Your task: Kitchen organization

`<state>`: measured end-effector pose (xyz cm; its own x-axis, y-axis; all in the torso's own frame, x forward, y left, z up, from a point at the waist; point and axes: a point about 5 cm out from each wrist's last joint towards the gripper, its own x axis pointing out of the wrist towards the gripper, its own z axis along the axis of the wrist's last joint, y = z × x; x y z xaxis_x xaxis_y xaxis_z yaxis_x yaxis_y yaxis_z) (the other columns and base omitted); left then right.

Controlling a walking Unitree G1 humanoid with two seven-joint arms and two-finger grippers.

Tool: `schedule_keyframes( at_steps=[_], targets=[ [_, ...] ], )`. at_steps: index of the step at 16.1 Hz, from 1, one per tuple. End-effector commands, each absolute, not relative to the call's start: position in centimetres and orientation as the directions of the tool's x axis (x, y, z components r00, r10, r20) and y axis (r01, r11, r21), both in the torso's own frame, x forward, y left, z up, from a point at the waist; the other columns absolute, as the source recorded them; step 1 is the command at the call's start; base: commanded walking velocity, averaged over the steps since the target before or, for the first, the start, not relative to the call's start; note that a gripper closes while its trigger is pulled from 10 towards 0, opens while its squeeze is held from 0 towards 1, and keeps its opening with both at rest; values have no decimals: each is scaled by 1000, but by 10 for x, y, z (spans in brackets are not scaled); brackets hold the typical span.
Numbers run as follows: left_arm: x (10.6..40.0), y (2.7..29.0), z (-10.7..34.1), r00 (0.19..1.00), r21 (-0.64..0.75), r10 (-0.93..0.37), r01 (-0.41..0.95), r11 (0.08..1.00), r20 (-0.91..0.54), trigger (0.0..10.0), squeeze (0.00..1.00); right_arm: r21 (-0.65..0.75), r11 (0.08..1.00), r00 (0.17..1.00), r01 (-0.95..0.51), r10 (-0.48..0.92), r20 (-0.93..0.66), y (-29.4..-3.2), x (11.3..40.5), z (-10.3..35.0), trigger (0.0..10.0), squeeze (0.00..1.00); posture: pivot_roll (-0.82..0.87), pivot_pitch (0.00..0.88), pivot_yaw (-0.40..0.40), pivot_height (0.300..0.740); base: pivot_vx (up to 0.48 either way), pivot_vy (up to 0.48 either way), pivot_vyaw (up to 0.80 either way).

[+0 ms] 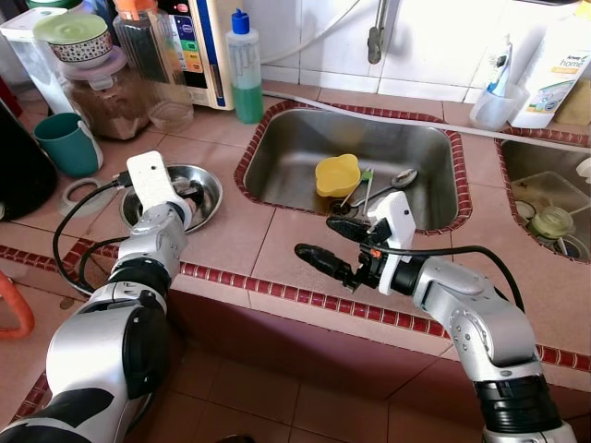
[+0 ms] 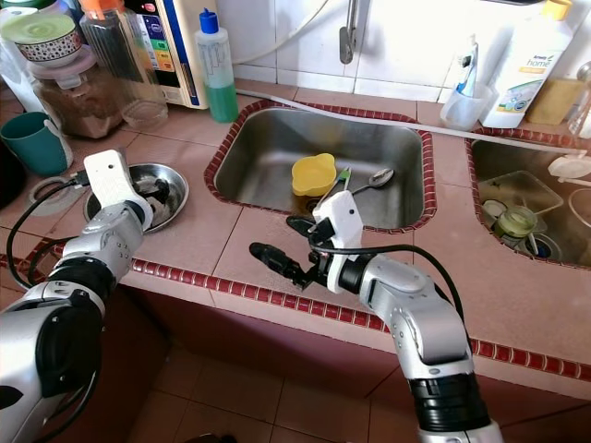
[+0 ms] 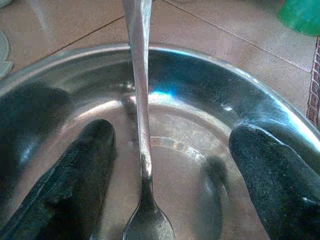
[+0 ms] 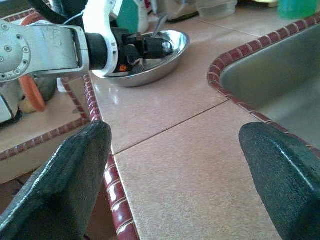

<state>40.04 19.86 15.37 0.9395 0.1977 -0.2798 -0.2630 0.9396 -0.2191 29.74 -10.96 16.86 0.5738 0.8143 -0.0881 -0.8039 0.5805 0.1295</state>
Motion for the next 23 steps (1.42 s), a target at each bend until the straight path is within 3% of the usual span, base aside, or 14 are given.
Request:
schedule_keyframes(
  at_steps=[1, 14, 23],
  targets=[
    [398, 200, 146, 928, -223, 197, -274, 935, -315, 0, 0, 118, 556, 549, -823, 831, -87, -106, 292, 171, 10000, 0, -84, 127, 58, 740, 0, 0, 0],
    [396, 217, 149, 915, -134, 239, -295, 946, -326, 0, 0, 125, 531, 522, -838, 847, -96, -103, 292, 171, 10000, 0, -68, 122, 58, 740, 0, 0, 0],
    [396, 212, 148, 938, -158, 154, -210, 965, -310, 0, 0, 123, 533, 525, -837, 846, -91, -100, 296, 170, 10000, 0, -52, 107, 59, 740, 0, 0, 0]
  ],
)
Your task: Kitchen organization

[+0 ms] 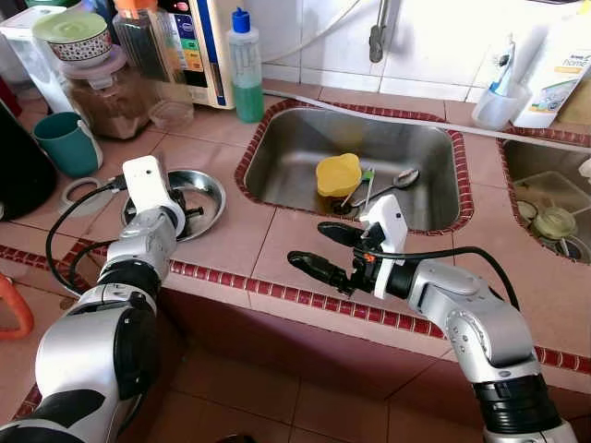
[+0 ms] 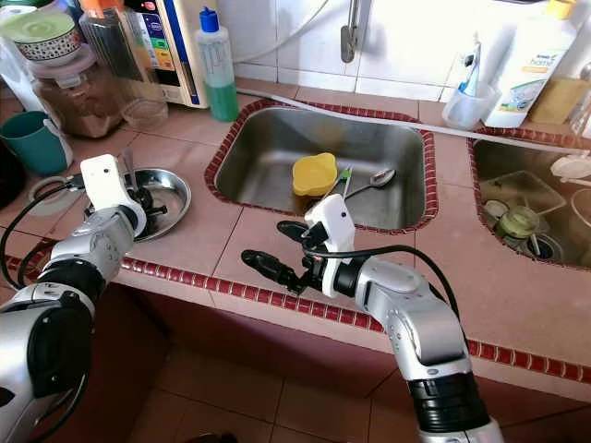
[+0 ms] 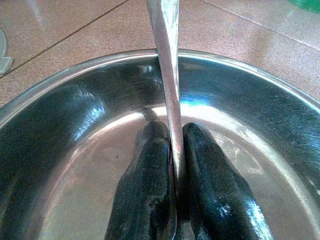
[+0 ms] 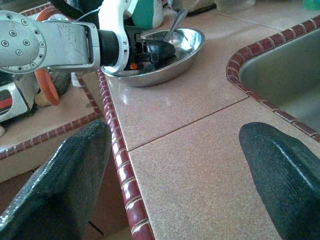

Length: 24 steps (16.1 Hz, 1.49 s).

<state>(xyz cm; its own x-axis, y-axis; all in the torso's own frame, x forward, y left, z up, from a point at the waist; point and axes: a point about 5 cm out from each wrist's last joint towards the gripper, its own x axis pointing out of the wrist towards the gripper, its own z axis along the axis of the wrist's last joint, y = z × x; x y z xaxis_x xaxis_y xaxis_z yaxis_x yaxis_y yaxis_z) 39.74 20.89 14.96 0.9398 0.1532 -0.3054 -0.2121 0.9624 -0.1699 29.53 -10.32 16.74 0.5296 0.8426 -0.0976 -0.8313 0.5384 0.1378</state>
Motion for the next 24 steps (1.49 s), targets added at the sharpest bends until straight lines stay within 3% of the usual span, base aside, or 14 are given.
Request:
schedule_keyframes(
  at_steps=[1, 7, 11, 12, 14, 18, 21, 24],
  targets=[
    [397, 212, 150, 941, -156, 158, -212, 965, -300, 0, 0, 122, 534, 526, -837, 846, -91, -101, 296, 170, 10000, 0, -51, 106, 59, 740, 0, 0, 0],
    [400, 214, 161, 955, -125, 189, -221, 967, -226, 0, 0, 123, 542, 536, -831, 840, -85, -102, 300, 170, 10000, 0, -45, 101, 55, 740, 0, 0, 0],
    [404, 210, 184, 979, 1, 197, -197, 980, -58, 0, 0, 118, 553, 547, -825, 833, -80, -103, 303, 171, 10000, 0, -43, 102, 54, 740, 0, 0, 0],
    [407, 188, 203, 994, 56, 81, -85, 995, 77, 0, 0, 113, 595, 592, -796, 803, -61, -107, 309, 173, 10000, 0, -39, 103, 52, 740, 0, 0, 0],
    [404, 156, 216, 975, 141, -74, 45, 989, 209, 0, 0, 135, 729, 737, -671, 676, 8, -118, 330, 184, 10000, 0, -35, 106, 52, 740, 0, 0, 0],
    [391, 120, 217, 904, 231, -310, 248, 941, 293, 0, 0, 196, 847, 869, -494, 473, 148, -142, 352, 209, 10000, 0, -25, 112, 52, 740, 0, 0, 0],
    [378, 101, 212, 828, 311, -473, 384, 869, 302, 0, 0, 333, 849, 909, -410, 347, 232, -152, 362, 223, 10000, 0, -16, 119, 56, 740, 0, 0, 0],
    [365, 82, 207, 740, 352, -606, 505, 788, 294, 0, 0, 429, 781, 891, -454, 386, 239, -142, 362, 222, 10000, 0, -9, 124, 58, 740, 0, 0, 0]
  ],
)
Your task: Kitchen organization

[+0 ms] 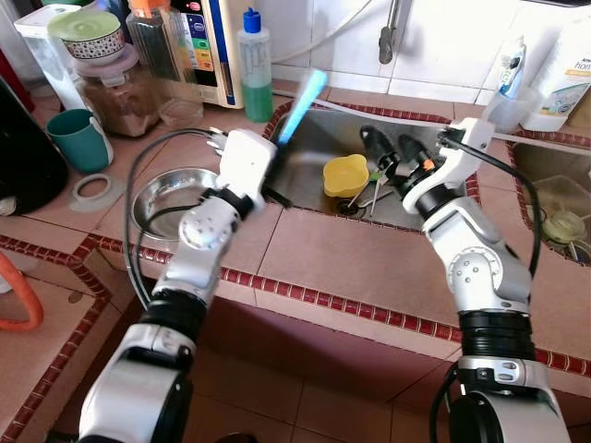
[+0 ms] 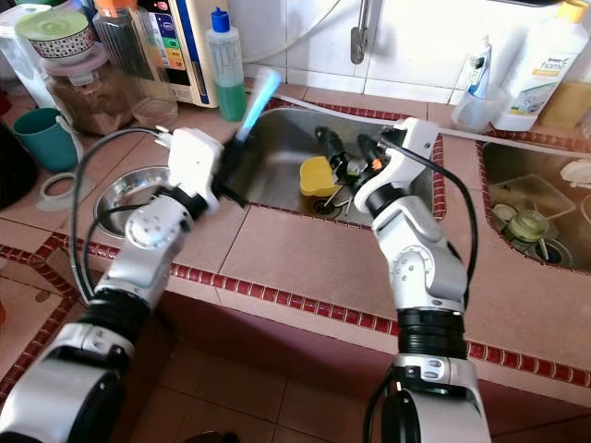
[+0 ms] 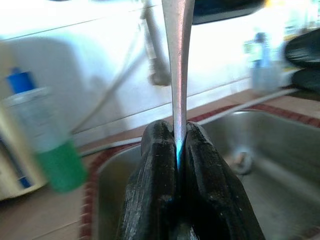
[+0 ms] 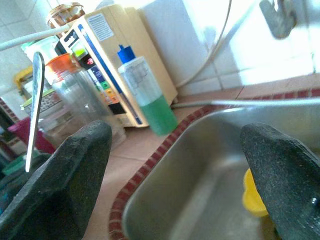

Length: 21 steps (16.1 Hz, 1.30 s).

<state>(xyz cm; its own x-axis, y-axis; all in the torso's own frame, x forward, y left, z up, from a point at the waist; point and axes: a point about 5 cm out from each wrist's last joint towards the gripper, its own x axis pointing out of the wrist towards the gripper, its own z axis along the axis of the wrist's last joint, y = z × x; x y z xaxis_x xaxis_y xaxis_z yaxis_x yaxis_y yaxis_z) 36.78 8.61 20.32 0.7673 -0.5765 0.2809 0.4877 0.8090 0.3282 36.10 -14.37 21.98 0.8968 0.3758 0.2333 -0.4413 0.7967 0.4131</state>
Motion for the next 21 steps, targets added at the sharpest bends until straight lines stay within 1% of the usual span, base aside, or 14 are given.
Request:
schedule_keyframes(
  at_steps=[1, 3, 4, 6, 10, 11, 12, 13, 14, 15, 17, 19, 20, 21],
  targets=[
    [362, 77, 205, 721, 362, -629, 526, 770, 290, 0, 0, 433, 766, 879, -476, 410, 242, -138, 361, 223, 10000, 0, -10, 125, 59, 740, 0, 0, 0],
    [354, 65, 203, 677, 382, -680, 571, 727, 282, 0, 0, 441, 731, 853, -521, 459, 248, -130, 359, 223, 10000, 0, -10, 127, 56, 740, 0, 0, 0],
    [353, 64, 202, 670, 380, -687, 580, 721, 281, 0, 0, 441, 726, 849, -528, 466, 248, -128, 358, 223, 10000, 0, -10, 127, 56, 740, 0, 0, 0],
    [340, 49, 195, 604, 422, -757, 635, 647, 250, 0, 0, 437, 704, 827, -561, 498, 259, -122, 356, 225, 10000, 0, -9, 128, 54, 740, 0, 0, 0],
    [332, 40, 190, 575, 406, -786, 677, 613, 229, 0, 0, 436, 701, 825, -564, 502, 261, -123, 357, 226, 10000, 0, -9, 128, 52, 740, 0, 0, 0],
    [333, 42, 190, 598, 408, -769, 658, 632, 225, 0, 0, 423, 712, 828, -560, 500, 255, -124, 357, 225, 10000, 0, -13, 128, 52, 740, 0, 0, 0],
    [341, 51, 195, 658, 390, -710, 602, 696, 251, 0, 0, 399, 760, 858, -513, 452, 243, -131, 359, 224, 10000, 0, -13, 128, 52, 740, 0, 0, 0],
    [344, 54, 197, 679, 376, -685, 581, 722, 264, 0, 0, 384, 786, 874, -484, 423, 238, -135, 360, 224, 10000, 0, -13, 128, 52, 740, 0, 0, 0],
    [351, 63, 203, 724, 350, -626, 529, 773, 289, 0, 0, 372, 834, 911, -407, 341, 232, -146, 363, 224, 10000, 0, -13, 127, 53, 740, 0, 0, 0],
    [355, 69, 206, 753, 334, -585, 492, 804, 301, 0, 0, 373, 858, 931, -352, 279, 236, -155, 366, 225, 10000, 0, -14, 127, 54, 740, 0, 0, 0],
    [360, 75, 204, 792, 319, -542, 456, 831, 279, 0, 0, 382, 866, 935, -325, 233, 267, -163, 367, 234, 10000, 0, -14, 126, 57, 740, 0, 0, 0],
    [361, 76, 201, 802, 315, -537, 455, 833, 262, 0, 0, 383, 858, 927, -342, 242, 287, -162, 367, 239, 10000, 0, -17, 126, 59, 740, 0, 0, 0],
    [356, 66, 194, 771, 317, -594, 518, 795, 229, 0, 0, 394, 803, 888, -446, 343, 307, -147, 364, 243, 10000, 0, -15, 126, 57, 740, 0, 0, 0],
    [354, 62, 192, 757, 322, -617, 541, 777, 216, 0, 0, 387, 776, 863, -498, 398, 312, -139, 360, 243, 10000, 0, -15, 125, 56, 740, 0, 0, 0]
  ],
)
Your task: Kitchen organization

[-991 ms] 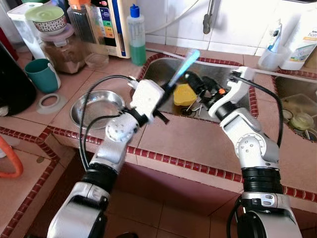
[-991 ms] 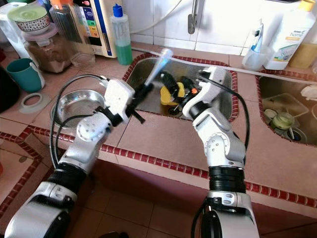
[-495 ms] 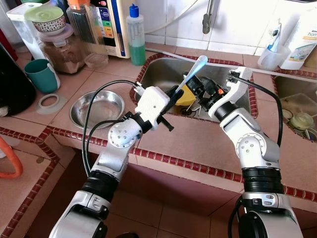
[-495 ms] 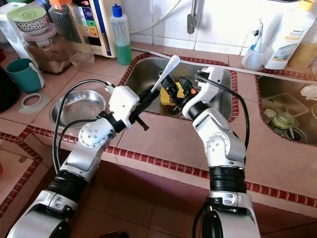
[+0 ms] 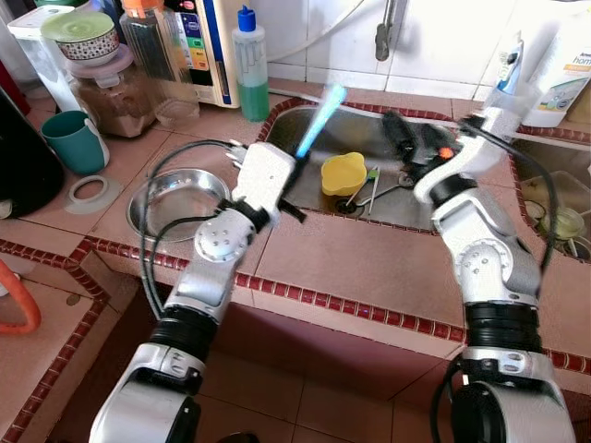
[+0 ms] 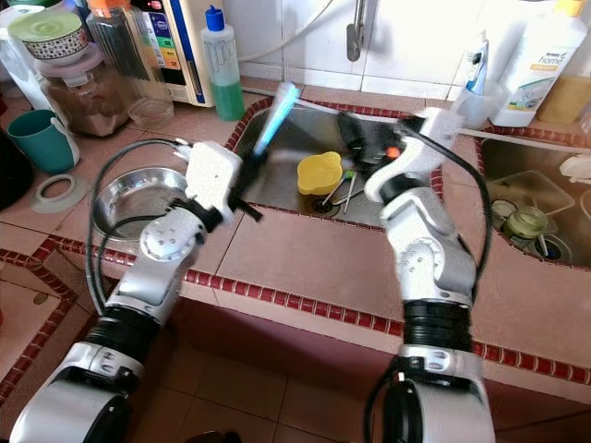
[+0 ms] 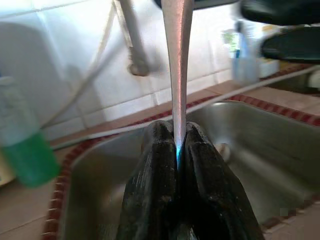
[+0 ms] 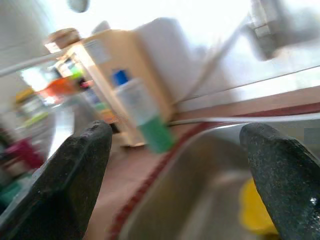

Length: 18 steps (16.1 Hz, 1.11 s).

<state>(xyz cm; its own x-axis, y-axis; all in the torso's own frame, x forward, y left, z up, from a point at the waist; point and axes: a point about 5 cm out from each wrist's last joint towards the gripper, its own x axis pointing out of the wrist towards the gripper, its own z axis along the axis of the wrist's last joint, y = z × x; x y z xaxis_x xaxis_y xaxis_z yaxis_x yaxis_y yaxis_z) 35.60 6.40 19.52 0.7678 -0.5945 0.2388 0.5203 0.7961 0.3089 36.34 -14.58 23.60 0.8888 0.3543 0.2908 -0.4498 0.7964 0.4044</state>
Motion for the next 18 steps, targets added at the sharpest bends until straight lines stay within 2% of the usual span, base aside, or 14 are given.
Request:
schedule_keyframes(
  at_steps=[1, 5, 6, 9, 10, 11, 13, 18],
  targets=[
    [353, 59, 191, 749, 322, -629, 555, 767, 209, 0, 0, 387, 755, 845, -530, 432, 315, -134, 358, 242, 10000, 0, -14, 125, 56, 740, 0, 0, 0],
    [349, 46, 194, 715, 339, -663, 582, 740, 221, 784, 0, 375, 707, 800, -600, 512, 314, -120, 352, 239, 10000, 0, -14, 123, 58, 740, 0, 0, 0],
    [349, 45, 195, 709, 341, -669, 587, 735, 222, 1412, 0, 378, 700, 795, -606, 521, 311, -120, 352, 238, 10000, 0, -13, 121, 59, 740, 0, 0, 0],
    [347, 42, 199, 692, 338, -683, 601, 724, 235, 1294, 0, 381, 701, 798, -603, 529, 290, -119, 353, 233, 10000, 0, -12, 120, 61, 740, 0, 0, 0],
    [343, 38, 202, 667, 341, -703, 620, 707, 246, 784, 0, 387, 699, 799, -601, 529, 284, -118, 353, 231, 784, 0, -8, 121, 58, 740, 0, 0, 0],
    [342, 37, 203, 658, 342, -711, 626, 700, 250, 706, 0, 390, 698, 799, -601, 530, 284, -118, 353, 230, 0, 0, -8, 121, 58, 740, 0, 0, 0],
    [337, 33, 203, 635, 342, -730, 648, 681, 252, 471, 0, 396, 693, 798, -603, 534, 281, -117, 354, 229, 0, 0, -5, 126, 57, 740, 0, 0, 0],
    [336, 35, 198, 640, 336, -733, 654, 677, 231, 431, 0, 393, 686, 791, -612, 541, 286, -116, 352, 231, 0, 0, -12, 126, 58, 740, 0, 0, 0]
  ],
)
